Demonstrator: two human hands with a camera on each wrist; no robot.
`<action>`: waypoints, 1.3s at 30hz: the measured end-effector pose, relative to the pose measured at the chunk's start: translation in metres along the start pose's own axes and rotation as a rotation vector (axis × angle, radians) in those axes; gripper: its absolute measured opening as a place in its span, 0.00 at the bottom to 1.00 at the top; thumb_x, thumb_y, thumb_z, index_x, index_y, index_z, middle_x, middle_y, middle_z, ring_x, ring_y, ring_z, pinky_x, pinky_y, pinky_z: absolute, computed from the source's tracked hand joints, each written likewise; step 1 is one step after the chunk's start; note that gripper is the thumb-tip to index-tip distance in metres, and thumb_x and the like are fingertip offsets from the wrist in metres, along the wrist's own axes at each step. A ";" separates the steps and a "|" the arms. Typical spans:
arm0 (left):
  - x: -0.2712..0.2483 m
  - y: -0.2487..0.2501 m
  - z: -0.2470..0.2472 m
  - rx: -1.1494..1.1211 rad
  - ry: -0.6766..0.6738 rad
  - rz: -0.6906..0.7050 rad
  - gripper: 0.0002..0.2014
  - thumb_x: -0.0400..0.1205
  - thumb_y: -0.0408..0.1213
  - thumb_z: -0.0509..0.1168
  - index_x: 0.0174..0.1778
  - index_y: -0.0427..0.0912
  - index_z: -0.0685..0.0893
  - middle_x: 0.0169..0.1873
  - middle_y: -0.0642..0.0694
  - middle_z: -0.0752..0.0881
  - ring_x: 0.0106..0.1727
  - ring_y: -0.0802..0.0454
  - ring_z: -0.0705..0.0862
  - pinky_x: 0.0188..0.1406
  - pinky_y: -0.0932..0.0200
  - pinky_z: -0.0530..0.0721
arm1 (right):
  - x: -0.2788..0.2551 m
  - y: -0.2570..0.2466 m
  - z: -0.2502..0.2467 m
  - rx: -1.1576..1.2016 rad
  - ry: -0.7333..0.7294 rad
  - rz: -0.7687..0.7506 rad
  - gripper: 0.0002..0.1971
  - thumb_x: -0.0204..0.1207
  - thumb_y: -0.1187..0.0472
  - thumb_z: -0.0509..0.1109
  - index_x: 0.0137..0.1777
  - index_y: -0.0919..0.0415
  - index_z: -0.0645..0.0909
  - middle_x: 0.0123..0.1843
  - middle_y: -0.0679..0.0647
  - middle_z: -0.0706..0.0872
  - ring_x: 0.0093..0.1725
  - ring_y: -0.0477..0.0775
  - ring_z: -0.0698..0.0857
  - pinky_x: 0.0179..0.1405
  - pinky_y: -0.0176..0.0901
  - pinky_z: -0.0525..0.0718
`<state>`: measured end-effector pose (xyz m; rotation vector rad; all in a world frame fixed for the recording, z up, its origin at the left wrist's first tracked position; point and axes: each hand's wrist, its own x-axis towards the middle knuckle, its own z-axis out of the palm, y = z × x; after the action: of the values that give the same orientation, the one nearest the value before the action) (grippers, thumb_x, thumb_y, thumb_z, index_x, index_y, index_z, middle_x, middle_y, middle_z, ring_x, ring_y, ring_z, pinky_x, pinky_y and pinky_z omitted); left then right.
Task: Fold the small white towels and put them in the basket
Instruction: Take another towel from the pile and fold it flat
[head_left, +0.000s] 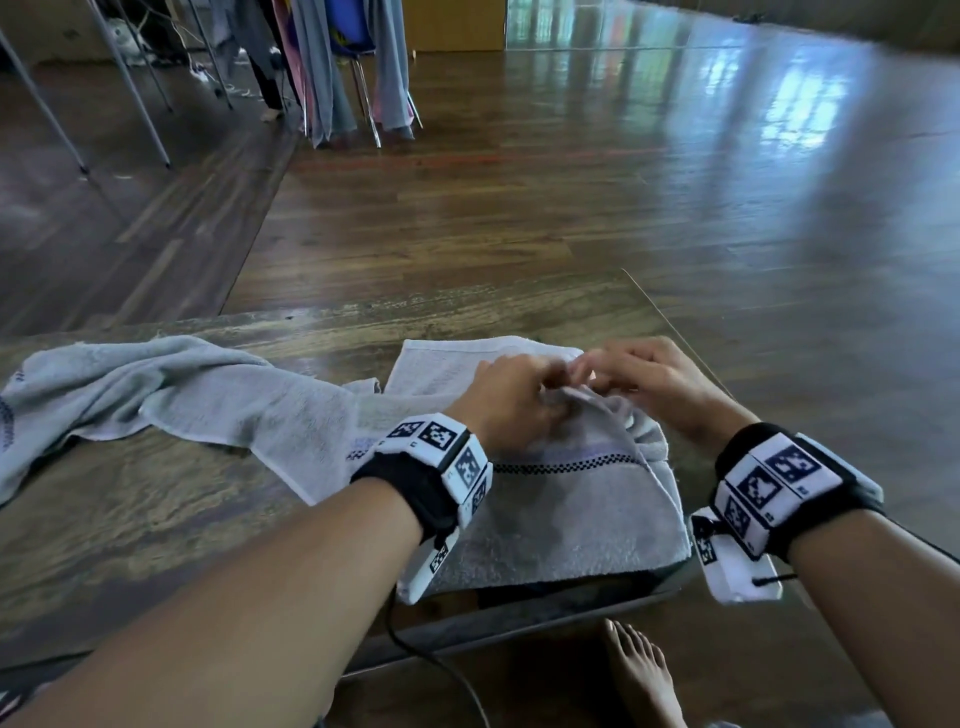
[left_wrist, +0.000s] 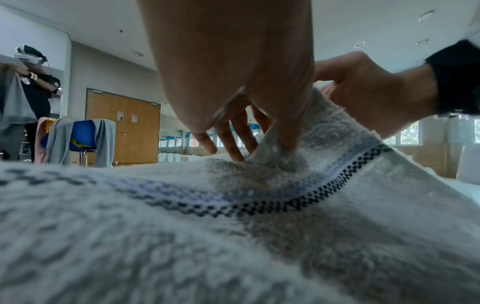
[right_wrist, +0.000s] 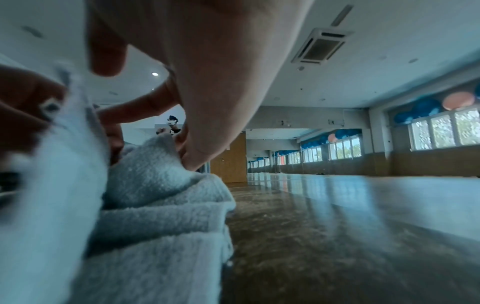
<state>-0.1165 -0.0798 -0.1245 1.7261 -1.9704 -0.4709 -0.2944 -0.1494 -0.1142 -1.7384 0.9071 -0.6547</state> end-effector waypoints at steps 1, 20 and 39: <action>0.000 0.002 0.000 -0.027 0.002 0.014 0.04 0.79 0.40 0.69 0.48 0.48 0.87 0.46 0.47 0.90 0.52 0.42 0.86 0.58 0.44 0.81 | 0.003 0.001 0.000 0.083 0.080 0.048 0.14 0.75 0.47 0.74 0.45 0.59 0.90 0.50 0.61 0.91 0.46 0.54 0.91 0.45 0.43 0.85; -0.003 0.011 -0.008 -0.106 0.047 0.119 0.18 0.84 0.41 0.67 0.27 0.47 0.75 0.20 0.55 0.73 0.22 0.59 0.70 0.24 0.67 0.66 | -0.003 -0.003 -0.009 -0.620 0.556 -0.166 0.08 0.73 0.64 0.75 0.45 0.49 0.88 0.45 0.42 0.86 0.52 0.49 0.79 0.51 0.38 0.71; -0.022 0.041 -0.031 -0.358 0.133 0.162 0.06 0.82 0.43 0.71 0.47 0.45 0.88 0.28 0.53 0.83 0.24 0.63 0.75 0.26 0.70 0.71 | -0.065 -0.027 0.002 -0.263 0.460 -0.100 0.15 0.76 0.69 0.77 0.48 0.44 0.90 0.41 0.45 0.92 0.43 0.45 0.91 0.44 0.40 0.90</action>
<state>-0.1308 -0.0509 -0.0796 1.3312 -1.7872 -0.5932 -0.3224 -0.0899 -0.0902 -1.9103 1.2723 -1.0693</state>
